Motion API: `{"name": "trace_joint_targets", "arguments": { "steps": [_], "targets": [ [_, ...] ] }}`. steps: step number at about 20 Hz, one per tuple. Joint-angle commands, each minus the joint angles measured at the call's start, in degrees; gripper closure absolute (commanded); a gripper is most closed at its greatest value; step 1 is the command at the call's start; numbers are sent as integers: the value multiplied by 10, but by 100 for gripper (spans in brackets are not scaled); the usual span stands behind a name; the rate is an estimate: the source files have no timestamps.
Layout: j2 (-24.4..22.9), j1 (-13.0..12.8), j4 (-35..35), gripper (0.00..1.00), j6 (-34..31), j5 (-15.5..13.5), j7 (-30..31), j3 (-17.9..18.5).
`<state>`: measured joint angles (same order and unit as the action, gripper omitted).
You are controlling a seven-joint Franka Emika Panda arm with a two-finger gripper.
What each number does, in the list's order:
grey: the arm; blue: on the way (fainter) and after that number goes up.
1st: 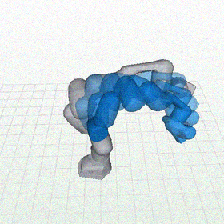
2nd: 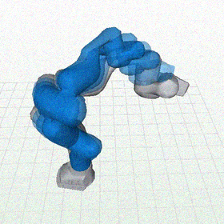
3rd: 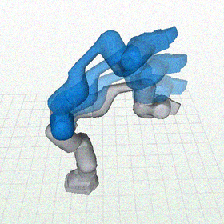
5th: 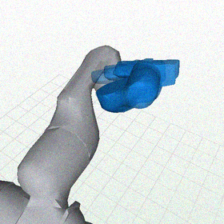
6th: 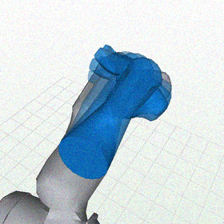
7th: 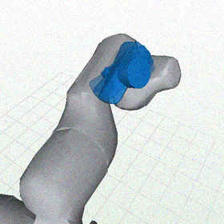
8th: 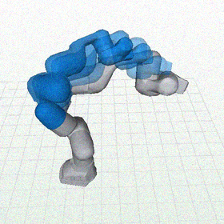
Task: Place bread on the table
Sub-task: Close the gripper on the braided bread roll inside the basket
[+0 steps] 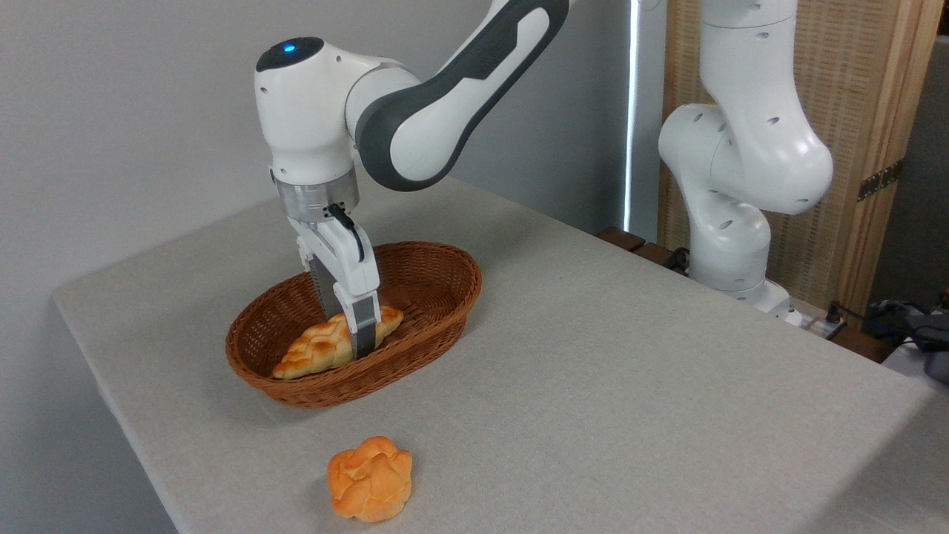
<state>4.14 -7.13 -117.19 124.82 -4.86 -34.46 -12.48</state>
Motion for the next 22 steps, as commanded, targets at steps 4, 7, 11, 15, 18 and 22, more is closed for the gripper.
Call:
{"name": "trace_joint_targets", "arguments": {
  "steps": [4,7,11,15,18,22],
  "targets": [
    [-4,1,-6,57,15,5,-8,0],
    [-4,1,-5,57,15,4,-9,0],
    [-10,1,-1,61,14,4,-9,0],
    [-24,1,0,61,2,-1,-2,0],
    [-40,1,7,62,-37,-1,-2,5],
    [-40,3,49,62,-112,-1,-2,9]
  ]
}}
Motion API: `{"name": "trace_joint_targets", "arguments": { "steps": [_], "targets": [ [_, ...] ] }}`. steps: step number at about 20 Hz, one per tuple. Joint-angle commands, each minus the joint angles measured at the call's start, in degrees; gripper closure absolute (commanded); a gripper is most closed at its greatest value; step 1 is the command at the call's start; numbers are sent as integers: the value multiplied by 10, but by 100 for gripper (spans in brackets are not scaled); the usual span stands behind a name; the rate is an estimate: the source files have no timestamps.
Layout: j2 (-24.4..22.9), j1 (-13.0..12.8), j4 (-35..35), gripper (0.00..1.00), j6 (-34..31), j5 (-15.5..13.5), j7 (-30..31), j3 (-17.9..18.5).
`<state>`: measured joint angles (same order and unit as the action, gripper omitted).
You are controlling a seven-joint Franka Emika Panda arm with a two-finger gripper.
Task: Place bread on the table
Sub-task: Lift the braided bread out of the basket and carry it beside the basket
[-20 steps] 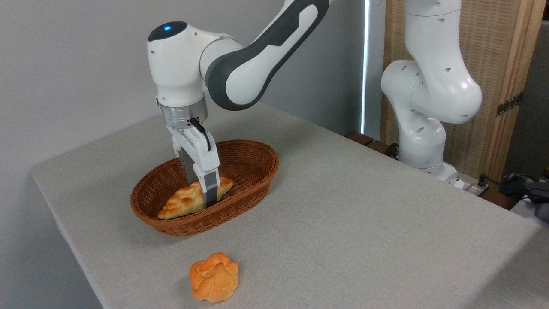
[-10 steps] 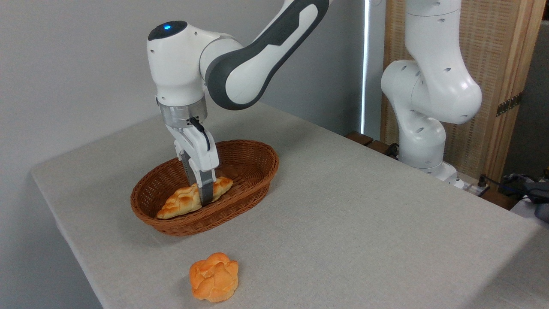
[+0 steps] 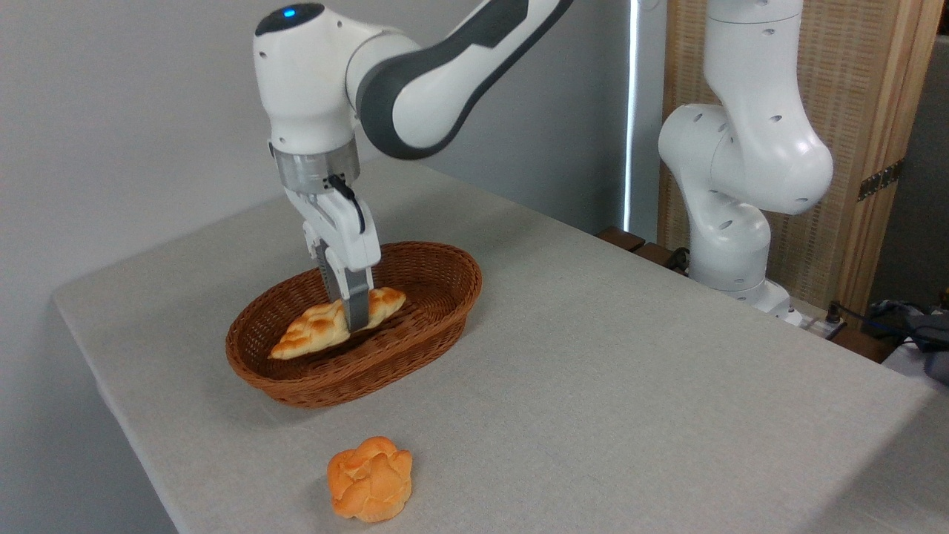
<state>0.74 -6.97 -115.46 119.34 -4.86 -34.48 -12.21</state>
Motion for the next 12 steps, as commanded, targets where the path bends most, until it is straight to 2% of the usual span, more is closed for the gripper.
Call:
{"name": "trace_joint_targets", "arguments": {
  "steps": [1,9,10,12],
  "targets": [
    [-10,1,37,62,-69,-1,-2,11],
    [-87,2,34,62,-123,1,-9,62],
    [-100,2,32,62,-139,4,-15,80],
    [-128,3,20,62,-164,4,-66,104]
  ]
}}
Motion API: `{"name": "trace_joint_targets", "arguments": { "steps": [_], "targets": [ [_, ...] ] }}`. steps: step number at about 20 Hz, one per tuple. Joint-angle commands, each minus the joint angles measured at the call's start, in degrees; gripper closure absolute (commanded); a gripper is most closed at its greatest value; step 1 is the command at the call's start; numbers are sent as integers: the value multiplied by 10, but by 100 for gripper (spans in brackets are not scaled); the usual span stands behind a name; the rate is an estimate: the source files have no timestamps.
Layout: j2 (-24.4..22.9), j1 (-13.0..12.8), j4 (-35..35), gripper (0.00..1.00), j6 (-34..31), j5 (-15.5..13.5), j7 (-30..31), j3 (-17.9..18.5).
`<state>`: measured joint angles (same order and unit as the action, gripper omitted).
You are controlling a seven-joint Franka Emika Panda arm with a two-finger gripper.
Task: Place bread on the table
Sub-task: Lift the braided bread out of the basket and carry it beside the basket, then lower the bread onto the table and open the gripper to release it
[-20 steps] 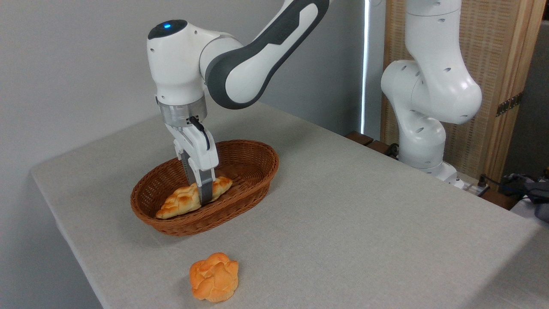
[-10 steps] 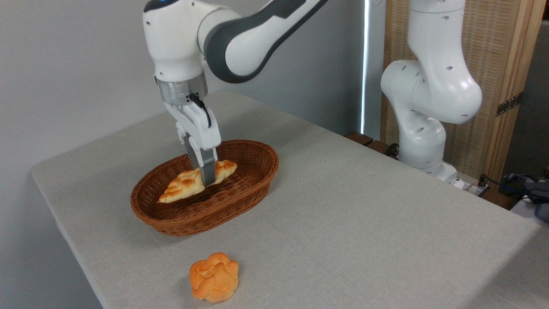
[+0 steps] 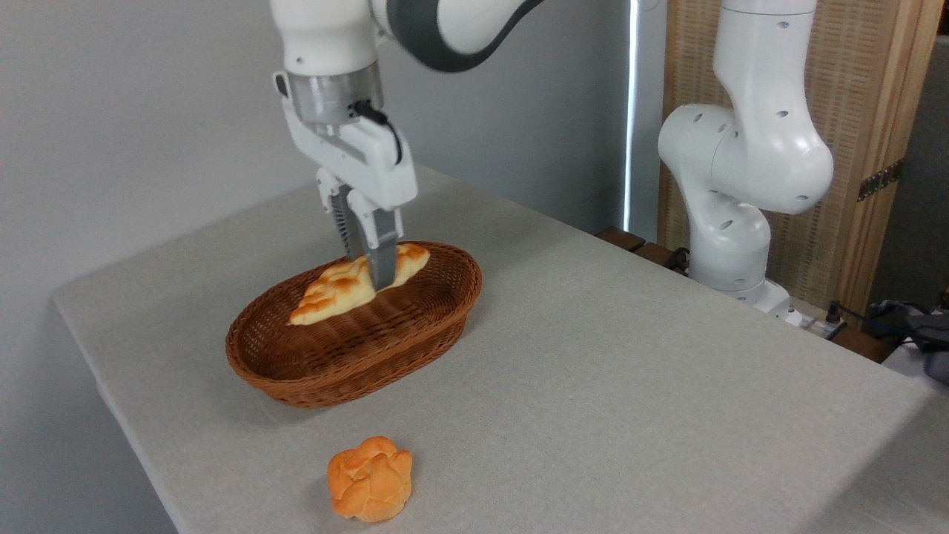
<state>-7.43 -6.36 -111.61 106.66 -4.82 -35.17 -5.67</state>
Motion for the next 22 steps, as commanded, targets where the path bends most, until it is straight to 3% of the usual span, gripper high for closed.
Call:
{"name": "trace_joint_targets", "arguments": {
  "steps": [1,4,8,12,15,17,19,22],
  "targets": [
    [-59,-2,-31,62,-41,3,-86,59],
    [-73,-1,-68,62,-40,7,-132,90],
    [-79,0,-120,61,-32,35,-206,130],
    [-78,1,-155,60,3,38,-209,141],
    [-77,3,-168,42,38,38,-210,155],
    [-76,4,-168,34,43,56,-212,166],
    [-75,4,-171,14,43,81,-212,167],
    [-75,4,-171,3,43,90,-210,167]
  ]
}}
